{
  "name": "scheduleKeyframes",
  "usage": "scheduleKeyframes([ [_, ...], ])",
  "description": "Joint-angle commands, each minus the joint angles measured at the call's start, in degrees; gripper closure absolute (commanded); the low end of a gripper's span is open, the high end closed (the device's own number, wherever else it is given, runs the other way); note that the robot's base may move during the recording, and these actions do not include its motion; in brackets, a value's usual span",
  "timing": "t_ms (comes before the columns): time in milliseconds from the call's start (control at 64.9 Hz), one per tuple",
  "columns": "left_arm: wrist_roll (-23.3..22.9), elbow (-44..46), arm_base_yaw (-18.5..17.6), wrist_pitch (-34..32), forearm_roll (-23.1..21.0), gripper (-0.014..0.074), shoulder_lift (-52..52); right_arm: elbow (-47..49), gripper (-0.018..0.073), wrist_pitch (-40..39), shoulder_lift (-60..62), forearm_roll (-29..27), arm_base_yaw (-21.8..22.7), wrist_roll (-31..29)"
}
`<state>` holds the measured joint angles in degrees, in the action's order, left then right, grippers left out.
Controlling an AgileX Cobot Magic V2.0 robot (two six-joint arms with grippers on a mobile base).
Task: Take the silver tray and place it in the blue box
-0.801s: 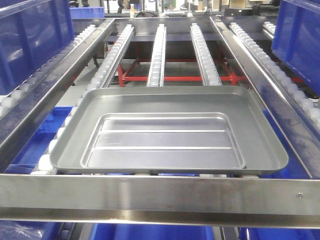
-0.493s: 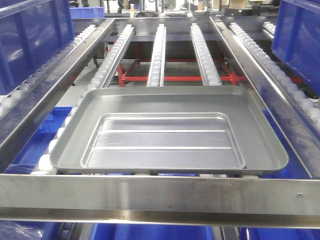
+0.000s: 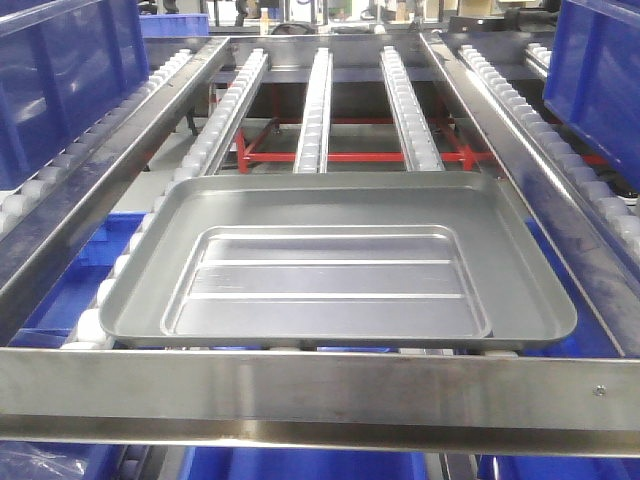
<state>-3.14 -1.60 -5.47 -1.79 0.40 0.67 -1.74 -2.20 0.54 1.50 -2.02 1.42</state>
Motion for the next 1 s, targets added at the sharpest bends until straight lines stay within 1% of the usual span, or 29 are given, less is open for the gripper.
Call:
scheduleKeyframes([
  [0, -0.19, 0.09, -0.26, -4.82, -0.40, 0.0700, 1.13, -0.15, 0.0511, -4.89, 1.21, 0.05, 0.39, -0.44],
  [108, -0.19, 0.87, -0.26, -4.82, -0.40, 0.0700, 1.13, 0.49, 0.0511, -5.46, 1.21, 0.05, 0.39, -0.38],
  [154, -0.19, 2.12, -0.26, -4.59, -0.40, 0.0700, 0.76, 2.34, 0.0511, -3.19, 1.01, 0.05, 0.39, 0.06],
  [246, -0.19, 5.92, -0.26, -2.33, -0.40, 0.0700, -2.16, 7.75, 0.0511, 4.49, -1.73, 0.05, 0.39, 0.06],
  [385, -0.19, 14.47, -0.26, 5.92, -0.40, 0.0700, -11.48, 15.51, 0.0511, 11.81, -11.07, 0.05, 0.39, 0.06],
  [447, -0.19, 19.29, -0.26, 10.70, -0.40, 0.0700, -17.27, 18.69, 0.0511, 14.52, -16.80, 0.05, 0.39, 0.06],
  [477, -0.19, 22.43, -0.26, 15.04, -0.40, 0.0700, -21.09, 20.71, 0.0511, 17.21, -21.17, 0.05, 0.39, 0.06],
  [539, -0.19, 26.99, -0.26, 20.36, -0.40, 0.0700, -27.84, 23.78, 0.0511, 21.55, -27.29, 0.05, 0.39, 0.06],
  [601, -0.19, 30.65, -0.26, 22.83, -0.40, 0.0700, -33.88, 26.94, 0.0511, 26.01, -33.50, 0.05, 0.39, 0.06],
  [631, -0.19, 31.89, -0.26, 22.84, -0.40, 0.0700, -36.98, 28.30, 0.0511, 28.07, -36.83, 0.05, 0.39, 0.06],
  [647, -0.19, 33.43, -0.26, 21.65, -0.40, 0.0700, -41.82, 30.13, 0.0511, 30.24, -42.40, 0.05, 0.39, 0.06],
  [693, -0.19, 34.22, -0.26, 19.67, -0.84, 0.0700, -45.17, 31.33, 0.0511, 30.51, -46.20, 0.05, 0.39, 0.06],
  [724, -0.19, 34.64, -0.26, 16.83, -0.96, 0.0700, -47.38, 32.06, 0.0511, 30.45, -48.91, 0.05, 0.39, 0.06],
  [801, -0.19, 34.62, -0.26, 11.48, -1.91, 0.0700, -52.17, 32.46, 0.0511, 29.89, -53.86, 0.05, 0.39, 0.06],
  [832, -0.19, 34.62, -0.26, 10.54, -2.75, 0.0700, -53.44, 32.46, 0.0511, 29.89, -55.29, 0.05, 0.39, 0.06],
  [924, -0.19, 34.62, -0.26, 8.58, -7.13, 0.0700, -57.44, 32.46, 0.0511, 29.95, -59.36, 0.05, 0.39, 0.06],
  [986, -0.19, 34.62, -0.26, 7.24, -7.66, 0.0700, -59.33, 32.46, 0.0511, 29.36, -60.92, 0.05, 0.39, 0.06],
])
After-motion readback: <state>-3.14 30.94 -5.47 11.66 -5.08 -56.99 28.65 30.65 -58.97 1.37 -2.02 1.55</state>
